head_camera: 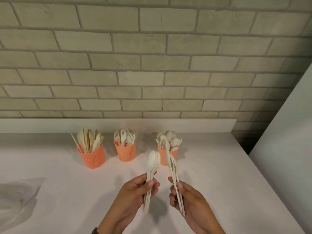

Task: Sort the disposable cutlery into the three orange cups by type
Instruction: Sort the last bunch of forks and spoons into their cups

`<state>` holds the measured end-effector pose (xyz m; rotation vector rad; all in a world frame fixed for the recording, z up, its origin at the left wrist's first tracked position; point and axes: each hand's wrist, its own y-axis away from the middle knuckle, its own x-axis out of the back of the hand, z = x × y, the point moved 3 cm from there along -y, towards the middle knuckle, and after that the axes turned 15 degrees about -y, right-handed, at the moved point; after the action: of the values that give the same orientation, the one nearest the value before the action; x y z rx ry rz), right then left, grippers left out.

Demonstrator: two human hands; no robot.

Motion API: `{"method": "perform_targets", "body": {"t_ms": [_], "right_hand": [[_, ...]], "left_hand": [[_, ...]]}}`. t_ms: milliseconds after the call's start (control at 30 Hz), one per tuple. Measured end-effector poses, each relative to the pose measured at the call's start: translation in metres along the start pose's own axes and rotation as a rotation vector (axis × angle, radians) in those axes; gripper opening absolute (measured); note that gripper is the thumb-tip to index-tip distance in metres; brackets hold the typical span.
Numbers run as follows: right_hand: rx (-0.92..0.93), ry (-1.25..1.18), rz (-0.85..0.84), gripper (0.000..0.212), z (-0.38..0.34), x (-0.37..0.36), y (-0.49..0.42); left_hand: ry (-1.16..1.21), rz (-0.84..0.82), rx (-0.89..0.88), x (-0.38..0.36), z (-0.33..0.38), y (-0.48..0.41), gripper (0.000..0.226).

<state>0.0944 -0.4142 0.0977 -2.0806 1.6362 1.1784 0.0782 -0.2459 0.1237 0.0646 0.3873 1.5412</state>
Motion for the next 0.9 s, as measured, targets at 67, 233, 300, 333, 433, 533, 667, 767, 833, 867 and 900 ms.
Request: {"method": "perform_targets", "body": {"t_ms": [67,233,300,333,433,533,667,767,833,867,900], "right_hand": [[-0.025,-0.015,0.012,0.051,-0.002,0.009,0.003],[-0.023,-0.055,0.042,0.070,-0.011,0.029,0.006],[-0.010,-0.109,0.049,0.069,-0.017,0.035,0.007],[-0.005,-0.144,0.054,0.069,-0.020,0.039,0.007],[0.016,-0.202,0.070,0.072,-0.030,0.048,0.006],[0.032,-0.164,0.093,0.075,-0.040,0.056,0.005],[0.045,-0.120,0.105,0.075,-0.049,0.068,0.001],[0.051,-0.077,0.094,0.076,-0.057,0.075,-0.001],[0.056,-0.007,0.076,0.074,-0.061,0.078,-0.003],[0.060,0.038,0.069,0.073,-0.063,0.080,-0.005],[0.065,0.086,0.061,0.073,-0.064,0.081,-0.007]], "left_hand": [[-0.101,0.033,0.002,-0.005,0.002,-0.006,0.021],[-0.277,0.143,-0.083,-0.020,0.017,-0.033,0.021],[-0.252,0.180,-0.133,-0.027,0.028,-0.050,0.023],[-0.243,0.197,-0.157,-0.029,0.033,-0.059,0.022],[-0.276,0.288,-0.228,-0.037,0.051,-0.092,0.017],[-0.460,0.387,-0.303,-0.046,0.067,-0.124,0.019],[-0.836,0.487,-0.309,-0.053,0.067,-0.159,0.011],[-1.120,0.592,-0.269,-0.054,0.059,-0.178,0.014],[-1.393,0.642,-0.215,-0.058,0.052,-0.186,0.019],[-1.465,0.654,-0.207,-0.060,0.048,-0.190,0.020],[-1.476,0.668,-0.218,-0.062,0.045,-0.193,0.020]]}}
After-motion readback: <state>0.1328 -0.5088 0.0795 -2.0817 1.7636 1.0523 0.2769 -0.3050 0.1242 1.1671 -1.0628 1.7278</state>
